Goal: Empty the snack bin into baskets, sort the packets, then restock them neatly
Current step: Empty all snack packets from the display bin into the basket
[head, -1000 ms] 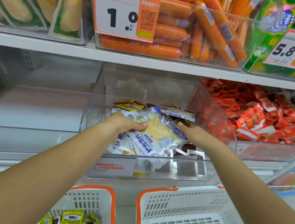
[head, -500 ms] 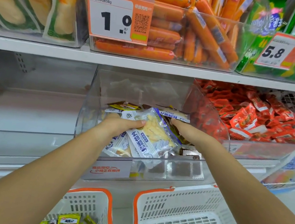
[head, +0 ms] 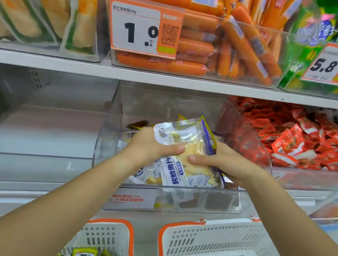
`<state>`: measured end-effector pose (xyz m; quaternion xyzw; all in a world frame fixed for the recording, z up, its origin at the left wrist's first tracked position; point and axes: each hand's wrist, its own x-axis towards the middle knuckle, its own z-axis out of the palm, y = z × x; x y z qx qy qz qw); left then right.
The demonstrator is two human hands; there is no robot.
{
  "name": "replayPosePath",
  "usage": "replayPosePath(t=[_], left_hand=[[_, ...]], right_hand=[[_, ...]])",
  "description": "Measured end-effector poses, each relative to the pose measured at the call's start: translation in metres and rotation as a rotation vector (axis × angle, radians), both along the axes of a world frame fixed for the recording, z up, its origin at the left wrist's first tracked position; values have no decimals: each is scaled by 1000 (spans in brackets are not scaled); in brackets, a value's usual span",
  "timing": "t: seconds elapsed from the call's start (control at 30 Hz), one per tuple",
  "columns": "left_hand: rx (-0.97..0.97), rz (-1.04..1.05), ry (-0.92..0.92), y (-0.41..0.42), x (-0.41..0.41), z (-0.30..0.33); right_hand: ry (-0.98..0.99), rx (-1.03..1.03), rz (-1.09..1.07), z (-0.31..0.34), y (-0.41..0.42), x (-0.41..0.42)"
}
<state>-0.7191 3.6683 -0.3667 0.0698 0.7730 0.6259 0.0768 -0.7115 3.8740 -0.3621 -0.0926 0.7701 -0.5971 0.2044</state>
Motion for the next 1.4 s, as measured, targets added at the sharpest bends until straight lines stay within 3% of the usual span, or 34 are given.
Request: replayPosePath(t=[0.33,0.57,0.7,0.83,0.9,1.03,1.17,1.27,1.4], left_hand=[[-196,245,484,-29,58,55],[-168,236,625,-99,129,112],[-270,210,540,-153,161,102],[-384,37,96,-200,173,54],[-382,68,0,-218,174,38],[-299,264,80,-229,161,51],[-266,213,178,-198,141,68],[-295,193,280,-158,120,74],[-413,73,431,-102,92,80]], right_hand=[[410,-27,-104,53,-41,50],[553,-91,-62,103,-105,109],[532,-1,-30,83,-153,136],[335,314,185,30,-180,137],[288,459,165,18,-180,135],[425,330,-15,35,-159,127],[466,196,-198,61,-121,109],[508,262,-310,59,-86,89],[500,499,-409,45,-37,63]])
